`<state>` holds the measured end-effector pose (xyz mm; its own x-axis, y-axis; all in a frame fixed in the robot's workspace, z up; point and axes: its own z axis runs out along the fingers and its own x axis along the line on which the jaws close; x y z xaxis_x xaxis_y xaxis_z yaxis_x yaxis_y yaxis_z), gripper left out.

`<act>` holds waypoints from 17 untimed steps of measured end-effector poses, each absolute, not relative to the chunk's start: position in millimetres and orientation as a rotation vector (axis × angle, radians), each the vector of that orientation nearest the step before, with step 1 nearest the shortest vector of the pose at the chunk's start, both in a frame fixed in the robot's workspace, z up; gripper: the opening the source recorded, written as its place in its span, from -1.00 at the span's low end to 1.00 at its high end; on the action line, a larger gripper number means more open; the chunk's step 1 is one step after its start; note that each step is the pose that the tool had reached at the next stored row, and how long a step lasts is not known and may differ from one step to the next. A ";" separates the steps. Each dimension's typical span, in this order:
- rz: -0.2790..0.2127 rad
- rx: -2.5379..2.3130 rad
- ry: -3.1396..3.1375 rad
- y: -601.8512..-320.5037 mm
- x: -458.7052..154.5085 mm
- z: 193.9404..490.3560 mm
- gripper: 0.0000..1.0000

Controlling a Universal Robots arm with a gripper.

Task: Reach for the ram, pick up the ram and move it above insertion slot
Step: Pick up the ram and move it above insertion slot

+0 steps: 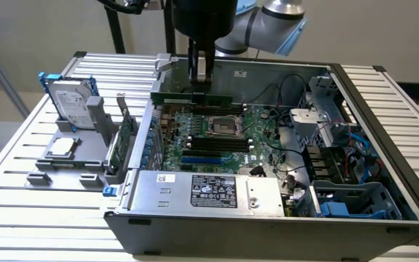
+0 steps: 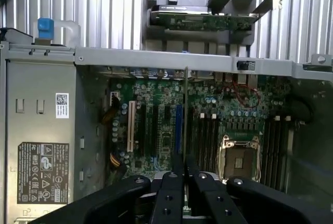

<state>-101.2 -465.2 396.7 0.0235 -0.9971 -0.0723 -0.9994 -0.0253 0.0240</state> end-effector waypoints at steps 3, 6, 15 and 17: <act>0.107 -2.223 2.170 -458.8 -91.6 396.3 -0.73; 0.107 -2.223 2.170 -451.4 -83.1 395.6 -0.73; 0.106 -2.223 2.170 -424.5 -63.2 392.8 -0.73; 0.107 -2.223 2.170 -420.6 -60.2 391.9 -0.73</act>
